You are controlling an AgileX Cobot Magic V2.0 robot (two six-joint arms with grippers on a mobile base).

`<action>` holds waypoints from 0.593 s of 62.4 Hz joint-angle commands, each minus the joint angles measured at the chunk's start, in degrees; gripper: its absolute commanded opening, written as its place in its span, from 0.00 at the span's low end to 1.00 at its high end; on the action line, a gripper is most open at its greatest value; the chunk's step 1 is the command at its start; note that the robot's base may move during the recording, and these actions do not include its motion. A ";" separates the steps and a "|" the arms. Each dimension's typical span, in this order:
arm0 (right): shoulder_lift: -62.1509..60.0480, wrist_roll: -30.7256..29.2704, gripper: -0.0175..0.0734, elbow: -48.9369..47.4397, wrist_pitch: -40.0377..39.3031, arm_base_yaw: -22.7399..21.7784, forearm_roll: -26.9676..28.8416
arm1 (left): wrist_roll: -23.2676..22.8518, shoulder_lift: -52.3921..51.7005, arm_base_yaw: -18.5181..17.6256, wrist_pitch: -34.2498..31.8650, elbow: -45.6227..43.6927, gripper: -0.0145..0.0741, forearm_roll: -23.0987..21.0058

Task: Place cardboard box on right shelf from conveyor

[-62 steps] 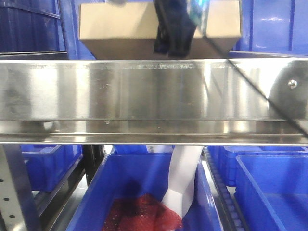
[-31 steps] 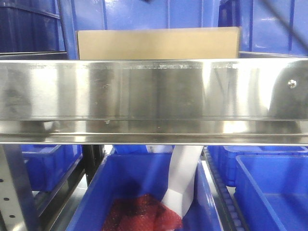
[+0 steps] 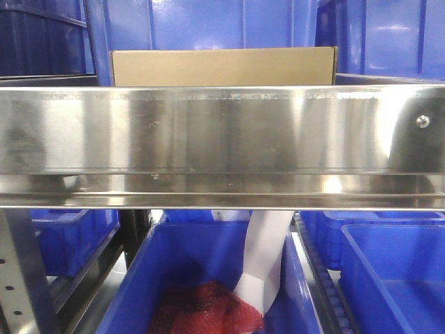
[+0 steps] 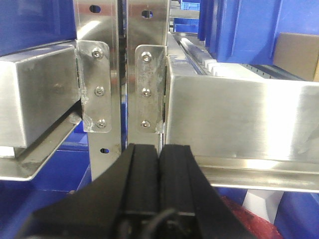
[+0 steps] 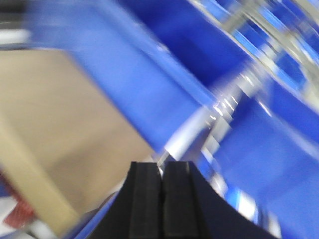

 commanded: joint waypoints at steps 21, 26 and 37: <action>-24.69 2.16 0.24 22.63 -17.22 -28.21 20.53 | 0.01 -0.31 -0.11 -4.88 0.35 0.03 -0.34; -29.46 2.16 0.24 27.65 -20.98 -30.15 22.72 | 0.01 -0.31 -0.11 -4.88 0.35 0.03 -0.34; -39.31 2.16 0.24 35.40 -22.67 -30.49 24.75 | 0.01 -0.31 -0.11 -4.88 0.35 0.03 -0.34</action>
